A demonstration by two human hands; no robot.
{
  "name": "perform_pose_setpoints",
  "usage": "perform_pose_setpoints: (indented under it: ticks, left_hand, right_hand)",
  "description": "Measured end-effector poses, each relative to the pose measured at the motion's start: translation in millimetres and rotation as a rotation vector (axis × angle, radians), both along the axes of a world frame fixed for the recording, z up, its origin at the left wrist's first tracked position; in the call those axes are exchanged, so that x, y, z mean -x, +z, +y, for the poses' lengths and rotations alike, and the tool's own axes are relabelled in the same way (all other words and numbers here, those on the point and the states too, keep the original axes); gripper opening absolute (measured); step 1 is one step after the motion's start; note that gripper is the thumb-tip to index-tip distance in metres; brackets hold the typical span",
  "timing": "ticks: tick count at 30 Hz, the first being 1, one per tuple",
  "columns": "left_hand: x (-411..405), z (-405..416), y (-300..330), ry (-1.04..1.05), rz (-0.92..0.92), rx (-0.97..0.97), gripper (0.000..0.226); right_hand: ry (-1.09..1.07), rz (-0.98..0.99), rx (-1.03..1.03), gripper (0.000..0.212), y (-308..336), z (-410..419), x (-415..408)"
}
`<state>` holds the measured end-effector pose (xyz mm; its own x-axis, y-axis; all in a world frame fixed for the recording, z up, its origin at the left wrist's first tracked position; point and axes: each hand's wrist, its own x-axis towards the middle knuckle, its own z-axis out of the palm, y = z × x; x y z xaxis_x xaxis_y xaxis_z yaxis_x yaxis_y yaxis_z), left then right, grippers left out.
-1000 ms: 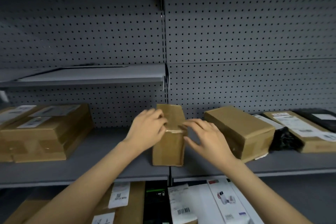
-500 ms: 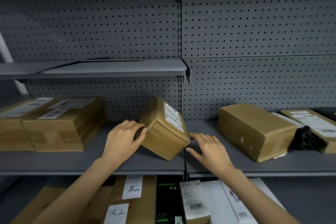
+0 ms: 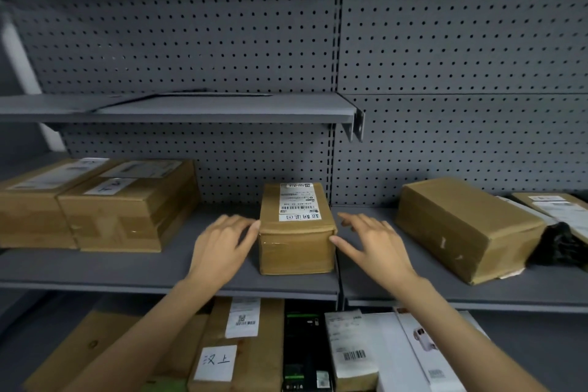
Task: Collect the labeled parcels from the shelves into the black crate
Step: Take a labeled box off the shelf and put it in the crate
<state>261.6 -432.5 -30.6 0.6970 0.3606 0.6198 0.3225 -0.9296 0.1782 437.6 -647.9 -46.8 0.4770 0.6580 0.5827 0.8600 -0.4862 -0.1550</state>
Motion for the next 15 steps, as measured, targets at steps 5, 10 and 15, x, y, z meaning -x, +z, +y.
perform_pose_setpoints:
  ticks: [5, 10, 15]
  left_hand:
    - [-12, -4, 7, 0.05, 0.051, -0.101, 0.063]
    - [-1, -10, 1, 0.034, 0.023, -0.166, 0.054]
    - [17, -18, -11, -0.016, -0.058, -0.167, 0.051]
  right_hand:
    - [-0.001, -0.011, 0.042, 0.058, 9, 6, 2]
    - [0.028, 0.003, -0.038, 0.049, 0, -2, 10]
    - [0.056, -0.031, -0.105, 0.045, -14, -18, 24]
